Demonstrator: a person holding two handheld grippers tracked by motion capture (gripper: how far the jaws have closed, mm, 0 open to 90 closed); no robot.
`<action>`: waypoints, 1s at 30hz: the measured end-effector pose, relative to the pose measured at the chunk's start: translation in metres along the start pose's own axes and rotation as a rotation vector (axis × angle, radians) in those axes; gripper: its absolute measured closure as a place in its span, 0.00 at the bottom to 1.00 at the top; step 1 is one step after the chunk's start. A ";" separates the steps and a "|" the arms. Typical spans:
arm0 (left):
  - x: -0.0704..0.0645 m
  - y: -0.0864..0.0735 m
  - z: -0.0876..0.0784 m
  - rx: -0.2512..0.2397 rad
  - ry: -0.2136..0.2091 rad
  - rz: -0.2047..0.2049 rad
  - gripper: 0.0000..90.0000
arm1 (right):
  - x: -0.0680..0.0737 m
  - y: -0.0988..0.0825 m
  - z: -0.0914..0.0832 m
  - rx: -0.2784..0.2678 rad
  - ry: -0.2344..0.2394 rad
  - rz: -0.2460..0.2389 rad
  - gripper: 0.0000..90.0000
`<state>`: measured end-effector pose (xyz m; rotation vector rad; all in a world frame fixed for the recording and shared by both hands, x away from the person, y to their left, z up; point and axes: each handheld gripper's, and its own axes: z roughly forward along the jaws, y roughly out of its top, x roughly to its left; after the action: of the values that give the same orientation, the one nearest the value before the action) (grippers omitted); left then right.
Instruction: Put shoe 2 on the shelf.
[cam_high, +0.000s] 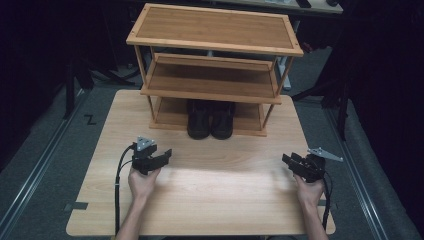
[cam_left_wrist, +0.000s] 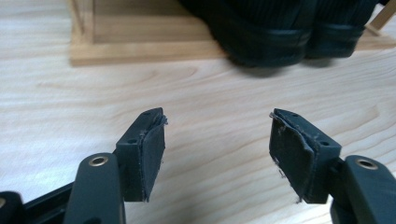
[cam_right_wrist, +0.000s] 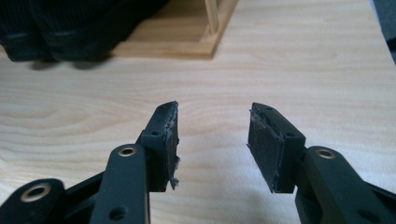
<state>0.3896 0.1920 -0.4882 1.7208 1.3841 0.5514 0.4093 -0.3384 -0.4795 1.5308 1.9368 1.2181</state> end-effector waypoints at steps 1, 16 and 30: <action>0.001 -0.002 0.000 0.002 0.008 0.001 0.40 | 0.000 0.000 0.001 0.011 -0.006 -0.004 0.57; 0.014 -0.017 0.011 0.103 0.096 0.020 0.40 | -0.006 -0.015 0.007 0.059 -0.067 -0.013 0.51; 0.013 -0.019 0.014 0.118 0.126 0.079 0.36 | -0.009 -0.020 0.015 0.113 -0.126 -0.056 0.48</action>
<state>0.3930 0.2006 -0.5136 1.8690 1.4669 0.6426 0.4115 -0.3416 -0.5057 1.5580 1.9809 0.9803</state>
